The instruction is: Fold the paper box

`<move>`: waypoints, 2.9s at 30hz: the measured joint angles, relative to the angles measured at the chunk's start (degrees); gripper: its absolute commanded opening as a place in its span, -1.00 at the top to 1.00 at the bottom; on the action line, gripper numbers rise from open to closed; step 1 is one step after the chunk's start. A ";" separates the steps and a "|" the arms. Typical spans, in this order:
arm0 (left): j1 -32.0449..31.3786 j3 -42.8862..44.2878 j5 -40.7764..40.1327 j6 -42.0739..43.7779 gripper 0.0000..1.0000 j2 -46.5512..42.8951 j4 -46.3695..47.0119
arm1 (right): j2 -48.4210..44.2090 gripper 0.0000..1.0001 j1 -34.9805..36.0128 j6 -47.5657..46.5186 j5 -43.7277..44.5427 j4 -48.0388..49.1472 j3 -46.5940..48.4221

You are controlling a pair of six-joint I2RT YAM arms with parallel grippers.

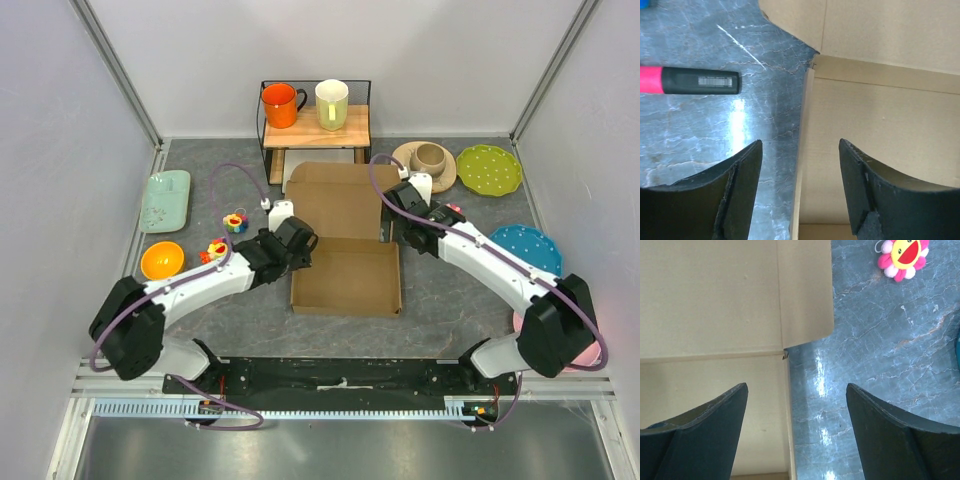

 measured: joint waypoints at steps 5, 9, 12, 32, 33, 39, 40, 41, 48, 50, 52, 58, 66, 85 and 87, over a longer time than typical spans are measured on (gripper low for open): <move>0.00 0.00 -0.72 0.46 -0.40 -7.93 -5.25 | -4.44 -0.70 -0.04 -0.61 -2.54 -1.49 -0.02; 0.11 -0.26 -2.21 0.42 -0.65 -17.68 -10.34 | -12.04 -0.65 -0.07 -1.90 -7.23 0.68 -1.84; 2.97 -2.16 -1.31 -0.35 -0.78 -24.81 -11.17 | -20.17 -0.63 -0.04 -2.23 -12.74 4.26 -6.03; 26.05 1.95 9.90 -35.74 -0.96 -4.09 -16.70 | -30.10 -0.61 -0.02 -2.51 -22.10 6.27 -12.28; 26.05 2.93 9.84 -37.59 -0.94 -1.64 -17.40 | -30.12 -0.61 -0.02 -2.54 -22.32 6.03 -12.28; 26.27 3.93 9.62 -44.85 -0.86 5.20 -19.45 | -30.14 -0.62 0.04 -2.60 -22.73 3.50 -10.32; 26.45 3.93 9.60 -45.42 -0.85 5.66 -19.43 | -30.23 -0.62 0.11 -2.58 -22.73 3.30 -9.88; 26.64 3.93 9.62 -45.77 -0.85 6.10 -19.37 | -30.34 -0.62 0.13 -2.58 -22.73 3.19 -9.64; 29.55 4.85 10.45 -46.27 -0.76 12.41 -18.64 | -31.50 -0.62 0.24 -2.58 -21.90 1.05 -9.11; 30.08 5.27 10.60 -46.36 -0.73 12.85 -17.92 | -31.93 -0.61 0.24 -2.51 -21.64 0.13 -8.90; 30.32 5.46 10.91 -46.38 -0.60 13.14 -18.01 | -32.35 -0.61 0.24 -2.47 -21.57 -0.31 -8.85; 30.58 5.95 11.69 -46.23 -0.12 13.99 -18.34 | -32.48 -0.61 0.24 -2.29 -21.53 -1.31 -8.83; 30.58 -2.69 12.81 -43.60 0.96 6.58 -11.78 | -32.02 -0.59 0.24 -2.29 -20.90 -1.14 -8.48; 11.02 3.10 15.61 -19.98 0.96 -18.86 -12.83 | -33.00 -0.55 0.24 -1.66 -19.32 1.31 -7.91; 9.64 4.44 14.67 -18.56 0.87 -18.71 -13.20 | -34.12 -0.55 0.24 -1.14 -19.32 1.38 -8.83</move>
